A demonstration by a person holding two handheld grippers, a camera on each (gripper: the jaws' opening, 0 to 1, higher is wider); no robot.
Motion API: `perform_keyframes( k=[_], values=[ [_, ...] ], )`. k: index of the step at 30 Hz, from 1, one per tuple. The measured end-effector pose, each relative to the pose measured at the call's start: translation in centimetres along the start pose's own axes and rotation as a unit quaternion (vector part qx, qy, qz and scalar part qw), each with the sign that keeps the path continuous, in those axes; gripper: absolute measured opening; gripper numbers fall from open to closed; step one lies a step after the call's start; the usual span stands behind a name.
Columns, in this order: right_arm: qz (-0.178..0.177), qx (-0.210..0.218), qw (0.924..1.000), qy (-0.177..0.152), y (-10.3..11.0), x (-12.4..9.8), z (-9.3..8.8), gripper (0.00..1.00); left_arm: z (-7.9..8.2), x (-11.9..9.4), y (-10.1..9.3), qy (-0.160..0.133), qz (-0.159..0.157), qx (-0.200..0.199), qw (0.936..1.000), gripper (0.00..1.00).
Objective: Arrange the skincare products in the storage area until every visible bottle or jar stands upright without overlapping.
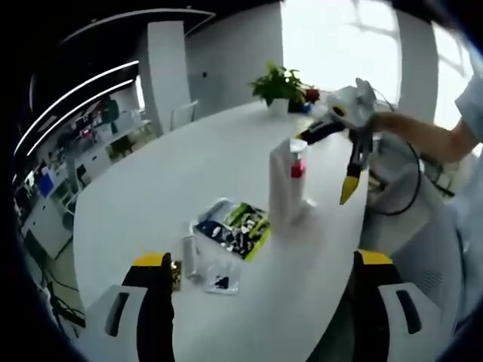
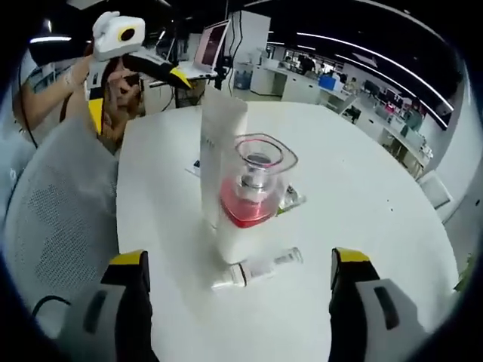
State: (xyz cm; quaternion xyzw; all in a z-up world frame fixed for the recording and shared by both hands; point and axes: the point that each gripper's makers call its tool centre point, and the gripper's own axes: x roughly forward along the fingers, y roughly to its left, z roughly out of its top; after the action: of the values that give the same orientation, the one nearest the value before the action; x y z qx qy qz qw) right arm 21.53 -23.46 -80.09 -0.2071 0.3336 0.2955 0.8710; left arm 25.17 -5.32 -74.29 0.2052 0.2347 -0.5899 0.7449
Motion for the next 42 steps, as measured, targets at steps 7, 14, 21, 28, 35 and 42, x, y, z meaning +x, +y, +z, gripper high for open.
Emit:
perform_keyframes(
  k=[7, 14, 21, 28, 35, 42],
  values=[
    [0.036, -0.04, 0.9984, 0.018, 0.5, 1.2, -0.9, 0.99, -0.4, 0.2, -0.1, 0.005, -0.004, -0.003, 1.0, 0.97],
    [0.062, -0.05, 0.996, 0.041, 0.0, 2.6, -2.2, 0.92, -0.8, 0.4, -0.4, 0.009, -0.009, -0.008, 0.9999, 0.97],
    [0.082, -0.048, 0.9938, 0.057, -0.7, 4.0, -3.2, 0.91, -1.0, 0.6, -0.6, 0.012, -0.013, -0.014, 0.9997, 0.97],
    [0.106, -0.043, 0.9916, 0.06, -0.5, 4.9, -3.9, 0.92, -1.3, 0.7, -0.7, 0.018, -0.018, -0.014, 0.9996, 0.97],
    [0.111, -0.043, 0.9902, 0.073, -0.7, 5.8, -4.6, 0.91, -1.8, 0.6, -0.8, 0.024, -0.019, -0.018, 0.9994, 0.97],
    [0.108, -0.054, 0.99, 0.073, -0.8, 5.9, -4.7, 0.86, -2.1, 0.5, -1.1, 0.027, -0.024, -0.022, 0.9991, 0.97]
  ],
)
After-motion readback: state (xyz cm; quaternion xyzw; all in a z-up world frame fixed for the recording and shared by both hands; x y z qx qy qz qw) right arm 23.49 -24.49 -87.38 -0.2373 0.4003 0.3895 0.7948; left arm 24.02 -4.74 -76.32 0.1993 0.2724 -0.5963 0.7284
